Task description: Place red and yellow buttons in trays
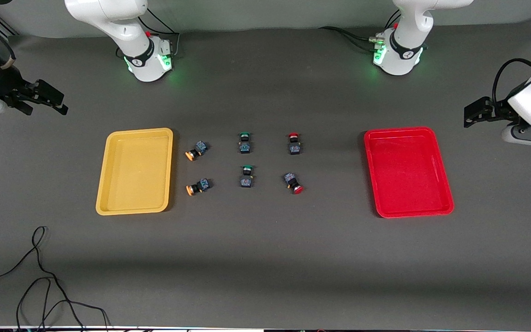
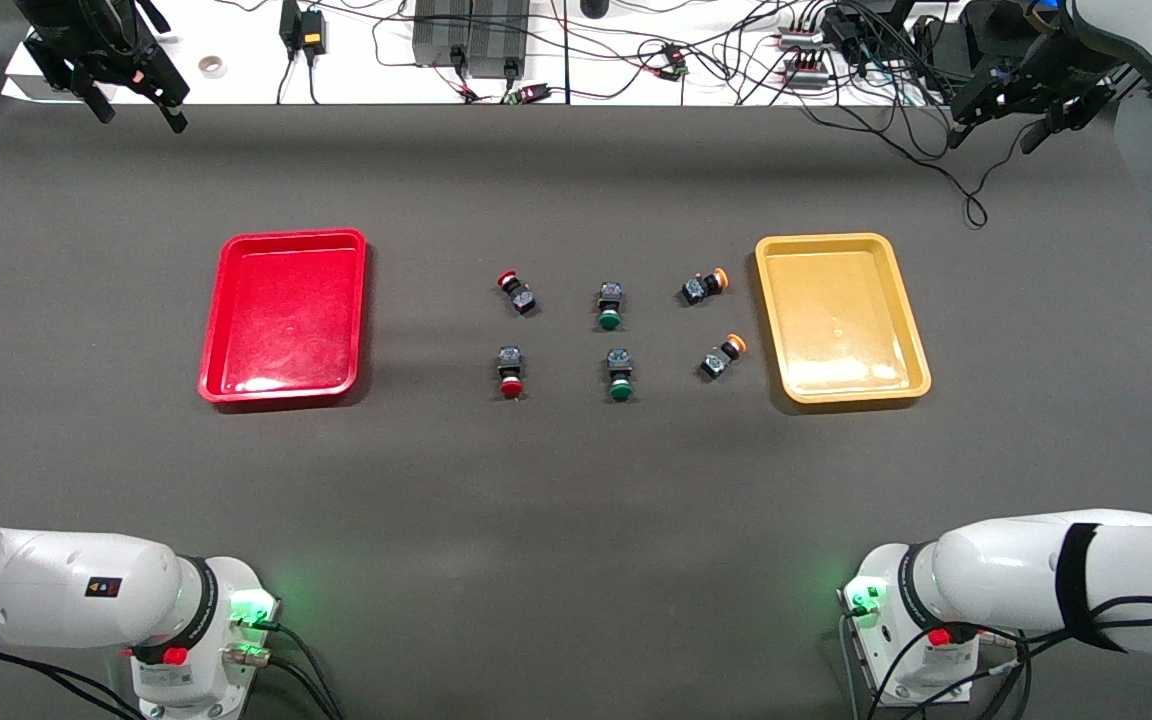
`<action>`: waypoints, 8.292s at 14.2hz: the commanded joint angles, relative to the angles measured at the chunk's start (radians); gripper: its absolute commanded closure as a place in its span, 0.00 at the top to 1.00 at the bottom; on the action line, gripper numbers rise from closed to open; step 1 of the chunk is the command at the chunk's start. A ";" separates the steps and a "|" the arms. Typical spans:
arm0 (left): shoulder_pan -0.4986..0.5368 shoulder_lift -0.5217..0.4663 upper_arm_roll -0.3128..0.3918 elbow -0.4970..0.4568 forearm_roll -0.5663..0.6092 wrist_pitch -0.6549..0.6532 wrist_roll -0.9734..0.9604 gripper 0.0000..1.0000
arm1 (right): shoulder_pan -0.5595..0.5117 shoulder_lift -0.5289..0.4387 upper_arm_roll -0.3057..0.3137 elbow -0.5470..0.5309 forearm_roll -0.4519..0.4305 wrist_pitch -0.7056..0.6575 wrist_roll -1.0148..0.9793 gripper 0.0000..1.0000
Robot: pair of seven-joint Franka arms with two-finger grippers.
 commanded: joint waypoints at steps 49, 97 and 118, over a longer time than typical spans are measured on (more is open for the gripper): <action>-0.724 0.574 -0.015 -0.308 -0.078 0.905 -0.852 0.79 | 0.434 0.445 0.032 -0.408 0.168 0.694 1.035 0.26; -0.099 0.373 -0.002 -0.230 -0.049 0.375 -0.199 0.00 | 0.440 0.823 -0.039 0.037 0.266 0.736 1.127 1.00; -0.311 0.486 -0.021 0.081 -0.212 0.375 -0.888 0.99 | 0.417 0.633 -0.047 -0.033 0.266 0.594 1.065 0.24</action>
